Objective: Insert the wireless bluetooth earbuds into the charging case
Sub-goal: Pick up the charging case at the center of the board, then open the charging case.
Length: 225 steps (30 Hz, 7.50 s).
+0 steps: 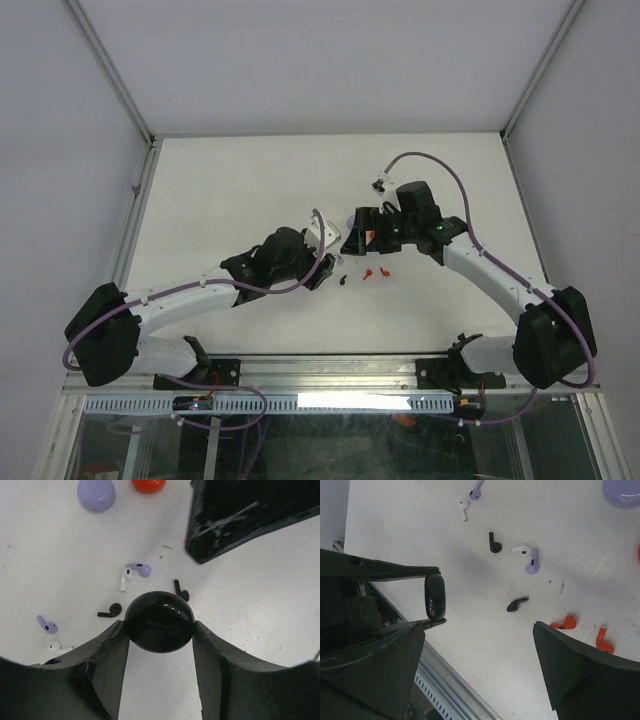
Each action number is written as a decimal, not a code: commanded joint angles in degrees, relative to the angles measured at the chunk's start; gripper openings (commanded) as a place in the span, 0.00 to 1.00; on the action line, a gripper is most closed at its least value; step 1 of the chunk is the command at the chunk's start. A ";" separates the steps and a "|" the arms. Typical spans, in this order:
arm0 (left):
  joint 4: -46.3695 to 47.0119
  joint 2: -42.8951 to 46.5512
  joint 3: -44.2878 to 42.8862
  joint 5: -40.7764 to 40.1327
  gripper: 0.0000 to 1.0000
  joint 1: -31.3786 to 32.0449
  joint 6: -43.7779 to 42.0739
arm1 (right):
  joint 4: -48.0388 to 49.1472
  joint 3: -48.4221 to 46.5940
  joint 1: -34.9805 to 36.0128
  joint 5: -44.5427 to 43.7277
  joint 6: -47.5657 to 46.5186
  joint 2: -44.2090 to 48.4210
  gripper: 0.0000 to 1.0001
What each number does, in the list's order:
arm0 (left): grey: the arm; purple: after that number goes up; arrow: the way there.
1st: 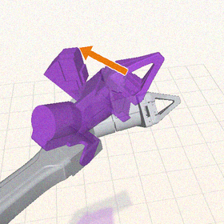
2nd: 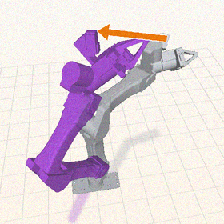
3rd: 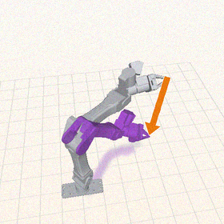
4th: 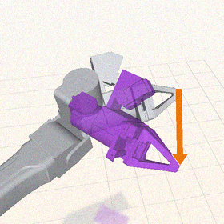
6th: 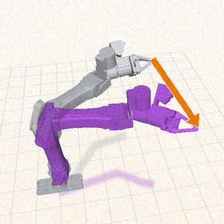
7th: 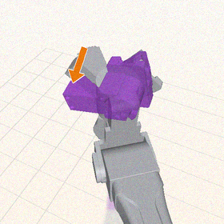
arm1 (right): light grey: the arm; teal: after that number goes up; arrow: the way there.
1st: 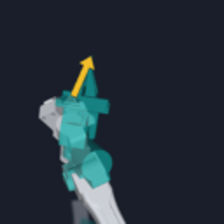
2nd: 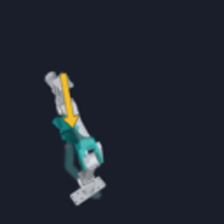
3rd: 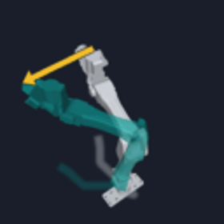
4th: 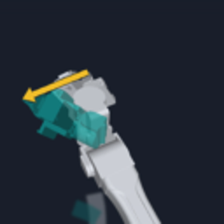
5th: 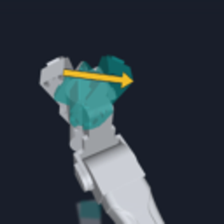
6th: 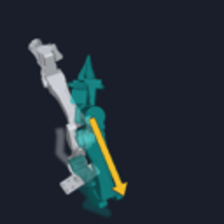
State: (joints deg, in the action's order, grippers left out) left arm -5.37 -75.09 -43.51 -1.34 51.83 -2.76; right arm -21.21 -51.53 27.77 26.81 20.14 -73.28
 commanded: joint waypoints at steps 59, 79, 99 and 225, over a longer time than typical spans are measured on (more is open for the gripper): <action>52.28 12.87 21.68 41.88 0.75 -22.92 55.19 | 20.11 0.81 7.08 17.13 4.98 3.37 0.03; 59.17 7.82 20.82 45.42 0.56 -22.83 62.73 | 23.17 -0.35 8.76 24.45 5.86 0.15 0.08; 78.58 5.14 23.80 53.05 0.32 -22.83 70.35 | 24.17 -0.31 9.21 29.42 3.69 0.02 0.09; 52.81 18.87 27.42 46.06 0.51 -12.03 16.61 | -27.47 -27.17 25.67 -2.42 -32.18 -3.47 0.00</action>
State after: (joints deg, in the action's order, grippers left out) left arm 41.04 -55.53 -16.67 42.15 39.40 14.13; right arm -51.27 -78.41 53.15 24.23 -11.70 -78.32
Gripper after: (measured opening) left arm 0.543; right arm 0.208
